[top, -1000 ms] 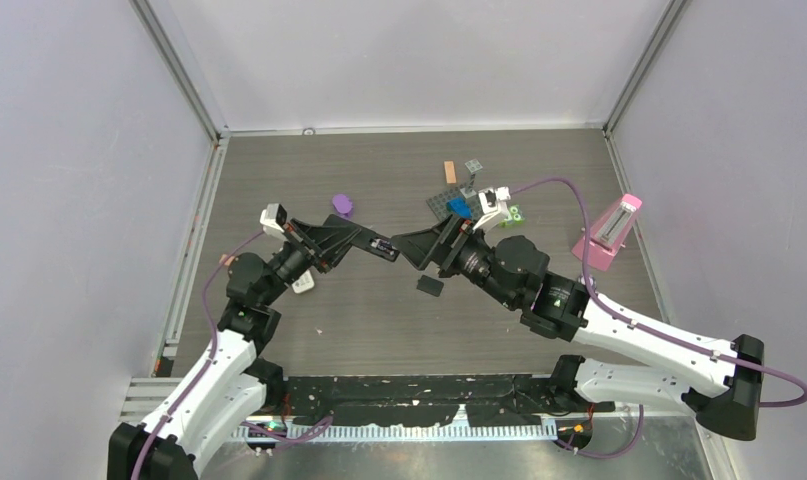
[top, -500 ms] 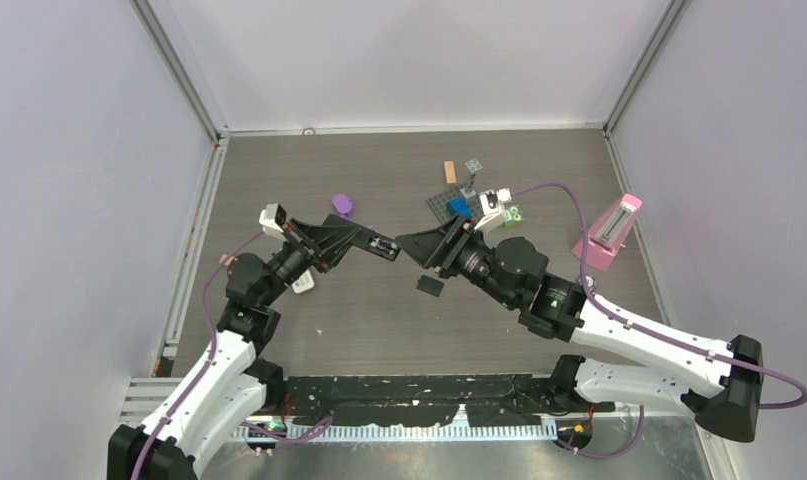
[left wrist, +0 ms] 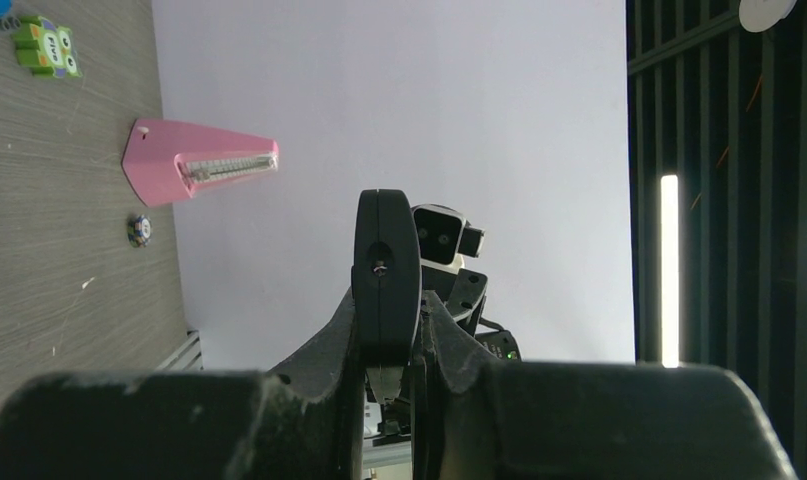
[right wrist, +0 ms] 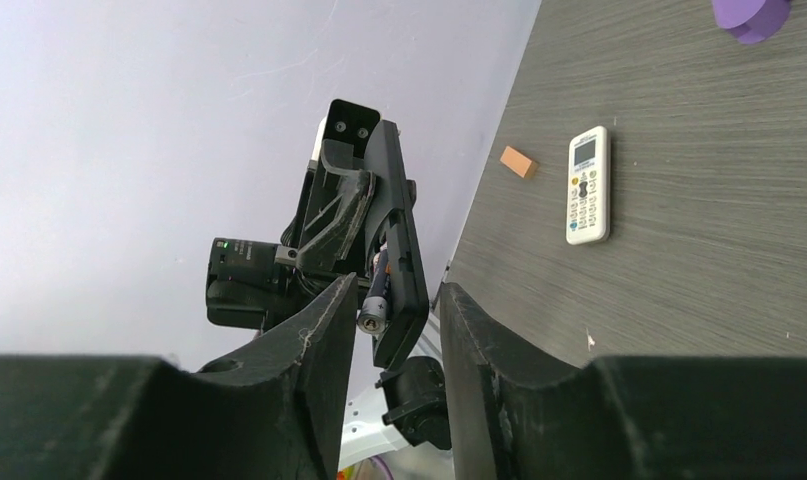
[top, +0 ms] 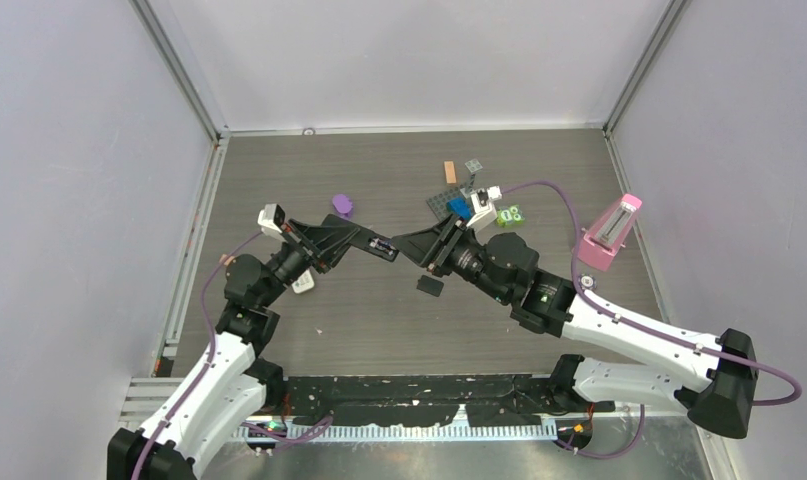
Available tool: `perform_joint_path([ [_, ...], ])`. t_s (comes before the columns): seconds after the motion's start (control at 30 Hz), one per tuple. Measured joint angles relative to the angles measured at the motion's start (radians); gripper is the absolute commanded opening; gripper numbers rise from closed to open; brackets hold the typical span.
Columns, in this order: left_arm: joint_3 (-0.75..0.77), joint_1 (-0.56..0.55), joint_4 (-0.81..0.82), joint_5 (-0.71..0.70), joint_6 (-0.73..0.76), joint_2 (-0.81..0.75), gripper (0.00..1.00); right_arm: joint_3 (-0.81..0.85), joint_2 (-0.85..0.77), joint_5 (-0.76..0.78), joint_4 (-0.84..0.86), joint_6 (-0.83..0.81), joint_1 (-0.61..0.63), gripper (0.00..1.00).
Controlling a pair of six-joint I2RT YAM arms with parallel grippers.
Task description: Load the batteries into the remote control
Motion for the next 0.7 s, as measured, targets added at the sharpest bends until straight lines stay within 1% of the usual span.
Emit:
perform_joint_path([
  [0.1,0.0,0.0,0.0,0.0,0.0,-0.002,0.0,0.0,0.0,-0.007,0.002,0.002,0.0,0.48],
  [0.23,0.0,0.0,0.0,0.0,0.0,-0.006,0.0,0.0,0.0,-0.009,0.005,0.003,0.0,0.48],
  [0.43,0.0,0.0,0.0,0.0,-0.001,-0.007,0.0,0.0,0.005,-0.013,0.006,0.006,0.0,0.47],
  [0.7,0.0,0.0,-0.005,0.0,-0.01,-0.01,0.0,0.0,0.027,-0.028,0.025,0.012,0.0,0.42],
])
